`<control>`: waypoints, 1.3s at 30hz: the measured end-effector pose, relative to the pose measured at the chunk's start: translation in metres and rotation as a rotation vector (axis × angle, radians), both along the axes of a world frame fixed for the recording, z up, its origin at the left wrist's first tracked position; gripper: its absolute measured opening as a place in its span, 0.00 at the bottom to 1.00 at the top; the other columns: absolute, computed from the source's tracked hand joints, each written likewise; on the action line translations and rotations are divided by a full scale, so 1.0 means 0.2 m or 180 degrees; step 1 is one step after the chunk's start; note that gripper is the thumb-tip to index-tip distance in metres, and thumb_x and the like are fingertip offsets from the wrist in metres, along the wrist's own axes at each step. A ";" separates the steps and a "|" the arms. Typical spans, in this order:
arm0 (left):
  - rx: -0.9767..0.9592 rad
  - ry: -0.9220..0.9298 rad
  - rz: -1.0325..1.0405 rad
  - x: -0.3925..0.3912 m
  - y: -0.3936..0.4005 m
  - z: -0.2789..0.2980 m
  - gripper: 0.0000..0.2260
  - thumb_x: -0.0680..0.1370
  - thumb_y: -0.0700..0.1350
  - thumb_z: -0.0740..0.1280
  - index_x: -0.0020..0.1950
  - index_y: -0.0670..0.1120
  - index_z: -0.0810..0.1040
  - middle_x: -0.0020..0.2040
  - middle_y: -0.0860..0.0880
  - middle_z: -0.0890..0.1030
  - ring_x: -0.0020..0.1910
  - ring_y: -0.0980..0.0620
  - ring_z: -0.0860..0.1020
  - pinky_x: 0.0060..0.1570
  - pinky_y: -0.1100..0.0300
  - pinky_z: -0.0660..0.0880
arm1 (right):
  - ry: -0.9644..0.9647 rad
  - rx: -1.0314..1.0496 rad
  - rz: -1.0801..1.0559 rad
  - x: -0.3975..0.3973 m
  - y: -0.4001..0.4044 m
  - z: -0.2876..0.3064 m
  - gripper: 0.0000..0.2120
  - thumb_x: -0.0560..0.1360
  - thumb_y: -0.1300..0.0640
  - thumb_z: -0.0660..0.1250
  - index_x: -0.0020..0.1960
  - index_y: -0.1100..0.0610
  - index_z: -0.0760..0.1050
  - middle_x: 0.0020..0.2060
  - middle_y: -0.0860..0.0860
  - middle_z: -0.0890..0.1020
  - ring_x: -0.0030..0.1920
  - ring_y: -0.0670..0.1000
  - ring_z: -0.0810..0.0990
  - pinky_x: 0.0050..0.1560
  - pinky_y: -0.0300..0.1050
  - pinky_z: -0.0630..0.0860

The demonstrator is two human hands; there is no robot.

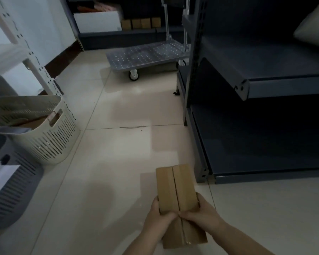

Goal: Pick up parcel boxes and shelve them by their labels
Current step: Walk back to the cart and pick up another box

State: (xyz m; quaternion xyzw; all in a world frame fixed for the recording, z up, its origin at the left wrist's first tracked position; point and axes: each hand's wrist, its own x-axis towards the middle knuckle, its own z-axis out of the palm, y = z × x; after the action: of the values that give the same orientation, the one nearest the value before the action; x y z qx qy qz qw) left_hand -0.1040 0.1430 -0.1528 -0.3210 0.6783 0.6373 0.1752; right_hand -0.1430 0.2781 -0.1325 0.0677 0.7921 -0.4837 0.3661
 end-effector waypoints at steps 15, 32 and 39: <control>-0.0188 0.1040 0.0914 -0.04 -0.29 0.96 0.43 0.51 0.60 0.79 0.62 0.55 0.65 0.56 0.53 0.77 0.55 0.50 0.76 0.58 0.49 0.74 | 0.1241 -0.0888 -0.0160 -0.04 -0.23 0.81 0.20 0.79 0.56 0.56 0.70 0.45 0.63 0.51 0.41 0.69 0.55 0.37 0.71 0.51 0.22 0.67; 0.0119 0.1538 0.1191 0.31 -0.43 3.33 0.19 0.72 0.39 0.68 0.59 0.52 0.66 0.46 0.53 0.78 0.43 0.57 0.76 0.29 0.68 0.75 | 0.0862 -0.0924 -0.0216 0.17 -0.26 3.28 0.59 0.53 0.39 0.78 0.75 0.50 0.51 0.65 0.47 0.69 0.64 0.50 0.70 0.67 0.48 0.67; -0.0705 0.1957 0.0787 0.38 -0.36 4.10 0.16 0.71 0.61 0.64 0.55 0.61 0.65 0.63 0.51 0.72 0.60 0.52 0.72 0.59 0.58 0.68 | 0.1333 -0.0897 -0.0608 0.28 -0.25 4.11 0.49 0.60 0.43 0.77 0.74 0.52 0.56 0.64 0.50 0.71 0.61 0.51 0.71 0.58 0.45 0.69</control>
State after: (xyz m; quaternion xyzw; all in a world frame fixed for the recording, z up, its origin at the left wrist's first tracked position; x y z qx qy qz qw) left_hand -0.0289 0.0709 0.6665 -0.2108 0.7204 0.6431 -0.1517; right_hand -0.0875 0.2287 0.6887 -0.0111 0.7655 -0.6250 0.1528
